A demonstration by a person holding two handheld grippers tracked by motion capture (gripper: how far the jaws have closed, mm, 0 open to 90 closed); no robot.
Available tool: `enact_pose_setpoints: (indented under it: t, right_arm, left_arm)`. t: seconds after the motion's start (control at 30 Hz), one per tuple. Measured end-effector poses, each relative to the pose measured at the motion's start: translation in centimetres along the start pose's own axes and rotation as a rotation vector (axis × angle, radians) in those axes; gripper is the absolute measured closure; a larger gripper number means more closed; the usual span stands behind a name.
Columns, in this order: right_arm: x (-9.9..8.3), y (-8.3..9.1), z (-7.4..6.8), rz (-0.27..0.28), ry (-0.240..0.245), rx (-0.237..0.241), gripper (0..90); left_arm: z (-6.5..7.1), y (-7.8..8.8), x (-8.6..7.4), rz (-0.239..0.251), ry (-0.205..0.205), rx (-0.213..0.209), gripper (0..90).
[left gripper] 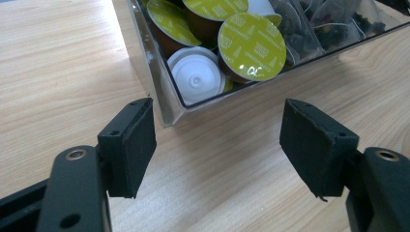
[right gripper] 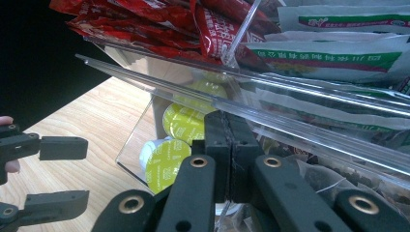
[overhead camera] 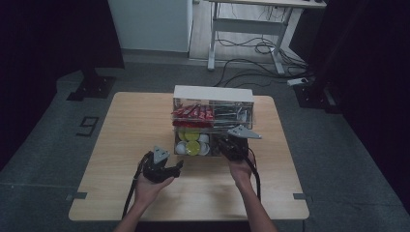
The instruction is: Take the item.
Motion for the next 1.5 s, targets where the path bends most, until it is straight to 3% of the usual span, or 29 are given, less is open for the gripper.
enact_pose_setpoints:
  t: [0.8, 1.5]
  right_arm:
    - [0.1, 0.0, 0.0, -0.003, 0.002, 0.003, 88.2]
    - [0.0, 0.0, 0.1, 0.000, -0.002, 0.005, 88.2]
  left_arm:
    - [1.6, -2.2, 1.7, 0.020, -0.020, 0.012, 28.7]
    - [3.0, -4.3, 2.2, 0.028, -0.022, 0.036, 28.7]
Point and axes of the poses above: each handheld gripper's, and its own axes: y roughly backward along the jaws, x roughly out of its top, z roughly to its right, the point moved 2 cm from there along -y, roughly forward along the jaws, and after that the axes turned 7 degrees about x, right-handed, at the moved point
